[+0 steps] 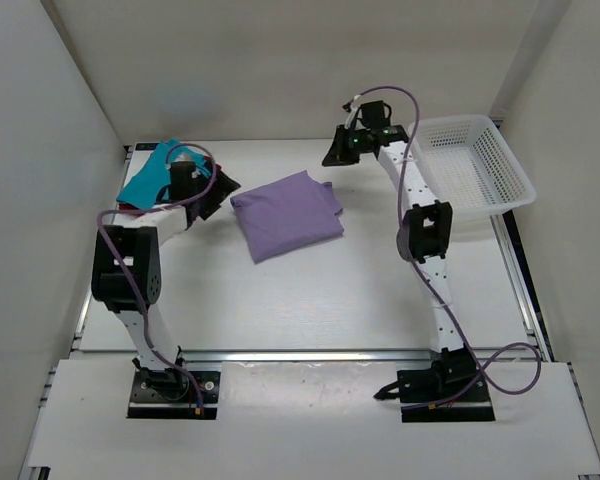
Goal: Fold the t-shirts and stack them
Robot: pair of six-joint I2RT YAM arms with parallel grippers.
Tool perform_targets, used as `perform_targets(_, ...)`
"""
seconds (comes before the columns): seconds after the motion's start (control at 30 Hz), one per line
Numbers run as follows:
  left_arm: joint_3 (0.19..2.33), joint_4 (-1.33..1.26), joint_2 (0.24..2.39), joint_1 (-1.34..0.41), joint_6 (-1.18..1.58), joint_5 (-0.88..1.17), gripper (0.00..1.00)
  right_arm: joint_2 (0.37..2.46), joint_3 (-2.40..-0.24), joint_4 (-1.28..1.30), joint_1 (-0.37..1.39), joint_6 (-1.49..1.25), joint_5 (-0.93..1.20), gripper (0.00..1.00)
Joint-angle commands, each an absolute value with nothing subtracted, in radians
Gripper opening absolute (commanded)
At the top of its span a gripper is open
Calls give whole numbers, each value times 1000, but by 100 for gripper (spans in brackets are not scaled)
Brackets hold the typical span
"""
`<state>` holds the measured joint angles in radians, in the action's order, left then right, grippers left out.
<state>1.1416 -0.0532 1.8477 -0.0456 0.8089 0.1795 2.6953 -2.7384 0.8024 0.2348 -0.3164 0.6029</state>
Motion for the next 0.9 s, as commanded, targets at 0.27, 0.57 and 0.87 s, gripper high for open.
perform_targets(0.27, 1213, -129, 1975, -178, 755, 265, 45, 2775, -2766, 940, 311, -246, 509, 0)
perform_targets(0.57, 1117, -279, 1990, -51, 834, 322, 41, 2827, -2737, 950, 270, -244, 483, 0)
perform_targets(0.87, 993, -362, 1792, -75, 842, 367, 71, 2671, -2721, 945, 282, -248, 497, 9)
